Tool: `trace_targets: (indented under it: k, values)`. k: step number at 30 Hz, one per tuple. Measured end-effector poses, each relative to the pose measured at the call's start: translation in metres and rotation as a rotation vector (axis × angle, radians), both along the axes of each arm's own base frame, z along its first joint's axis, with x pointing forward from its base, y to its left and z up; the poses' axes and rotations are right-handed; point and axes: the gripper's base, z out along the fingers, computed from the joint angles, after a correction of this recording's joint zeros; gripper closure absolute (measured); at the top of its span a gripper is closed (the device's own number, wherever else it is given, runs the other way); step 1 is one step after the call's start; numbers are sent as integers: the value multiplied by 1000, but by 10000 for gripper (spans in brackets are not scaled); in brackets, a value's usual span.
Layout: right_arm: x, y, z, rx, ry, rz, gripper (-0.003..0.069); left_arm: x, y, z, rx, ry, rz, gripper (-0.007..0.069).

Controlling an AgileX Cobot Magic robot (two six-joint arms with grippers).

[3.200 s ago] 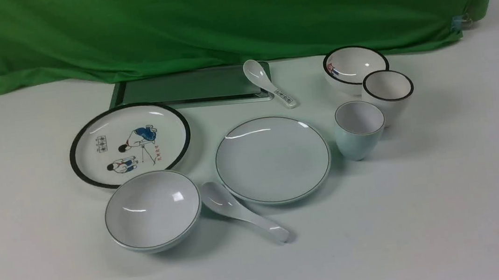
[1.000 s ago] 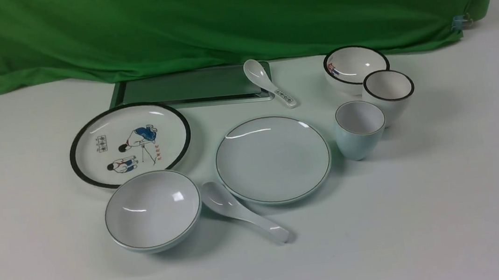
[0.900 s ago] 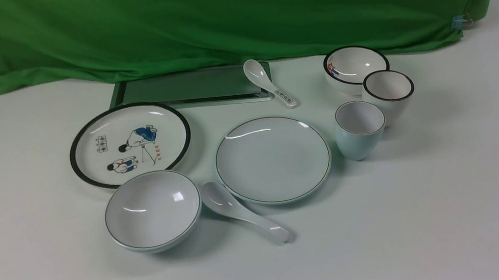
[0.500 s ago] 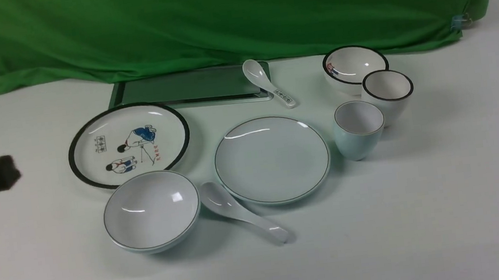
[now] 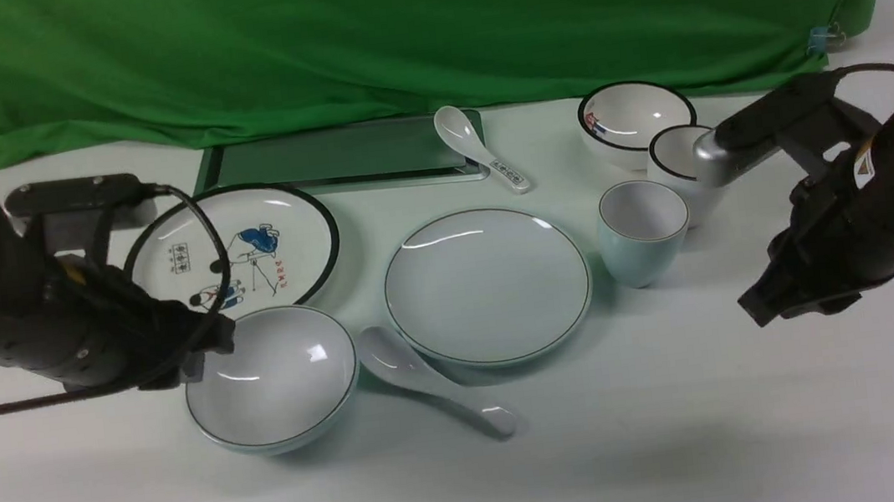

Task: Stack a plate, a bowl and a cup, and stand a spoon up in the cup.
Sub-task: Use the left arm to grab a blue rice bowl, then use the left arm to put the blue rice bowl into the blue large plate in the middle

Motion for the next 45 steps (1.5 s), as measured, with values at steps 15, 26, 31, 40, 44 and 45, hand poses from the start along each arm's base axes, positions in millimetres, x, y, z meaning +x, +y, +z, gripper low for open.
trace_targets:
  k: [15, 26, 31, 40, 44, 45]
  values:
    - [8, 5, 5, 57, -81, -5, 431, 25, -2, -46, 0, 39, 25, 611]
    - [5, 8, 4, 79, -46, 25, 456, 36, -35, 34, -185, -86, -168, 635]
    - [5, 9, 4, 93, -41, 31, 464, 78, -86, 24, -198, -140, -260, 635]
    - [4, 9, 4, 89, -33, 35, 456, 132, -124, -24, -121, -62, -267, 635]
    - [7, 10, 5, 103, -74, 34, 411, 144, -128, -34, -106, -35, -280, 633]
    - [9, 11, 6, 109, -95, 33, 405, 144, -130, -36, -106, -28, -283, 631]
